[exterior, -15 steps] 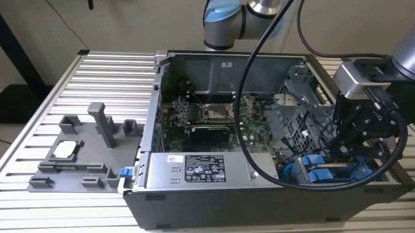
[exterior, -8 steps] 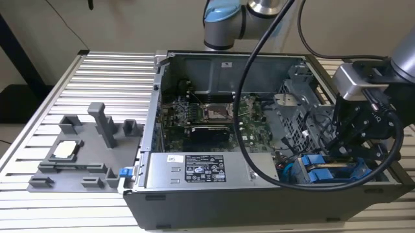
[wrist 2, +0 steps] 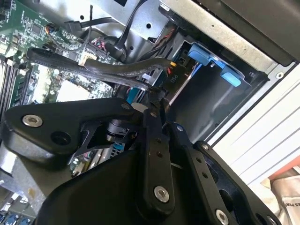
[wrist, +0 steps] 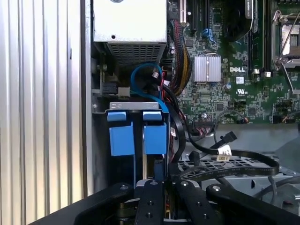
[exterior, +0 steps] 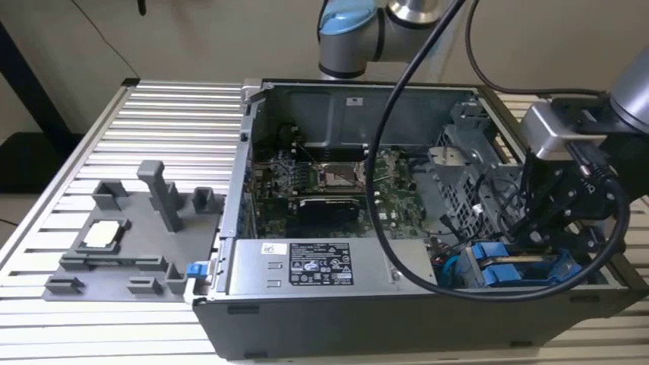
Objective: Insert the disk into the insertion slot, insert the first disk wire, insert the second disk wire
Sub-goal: 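Insert the second disk wire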
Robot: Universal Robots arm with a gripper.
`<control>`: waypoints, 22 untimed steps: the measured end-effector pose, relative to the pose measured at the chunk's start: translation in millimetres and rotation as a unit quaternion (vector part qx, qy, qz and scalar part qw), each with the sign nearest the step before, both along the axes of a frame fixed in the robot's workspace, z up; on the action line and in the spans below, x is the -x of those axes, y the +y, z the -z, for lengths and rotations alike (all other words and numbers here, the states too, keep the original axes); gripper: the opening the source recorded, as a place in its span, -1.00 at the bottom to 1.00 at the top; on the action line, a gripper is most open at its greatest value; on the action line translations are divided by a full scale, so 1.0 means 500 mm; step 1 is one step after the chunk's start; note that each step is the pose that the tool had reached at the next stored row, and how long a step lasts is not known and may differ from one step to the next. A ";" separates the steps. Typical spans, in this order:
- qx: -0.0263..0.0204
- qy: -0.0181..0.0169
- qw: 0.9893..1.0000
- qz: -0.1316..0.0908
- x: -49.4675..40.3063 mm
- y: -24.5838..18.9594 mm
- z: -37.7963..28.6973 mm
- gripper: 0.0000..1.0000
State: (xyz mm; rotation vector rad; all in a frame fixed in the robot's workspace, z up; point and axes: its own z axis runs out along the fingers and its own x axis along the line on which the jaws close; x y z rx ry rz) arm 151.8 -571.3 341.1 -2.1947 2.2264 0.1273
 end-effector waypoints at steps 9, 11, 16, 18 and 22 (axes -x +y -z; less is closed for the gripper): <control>0.000 0.000 1.000 0.000 0.000 -0.0011 0.008 -0.68; 0.000 0.001 1.000 0.001 0.000 -0.0026 0.009 -0.65; 0.000 0.004 1.000 0.001 0.000 -0.0080 0.002 -0.52; 0.000 0.005 1.000 0.001 0.000 -0.0106 -0.004 -0.52; 0.000 0.005 1.000 0.001 0.000 -0.0120 -0.008 -0.52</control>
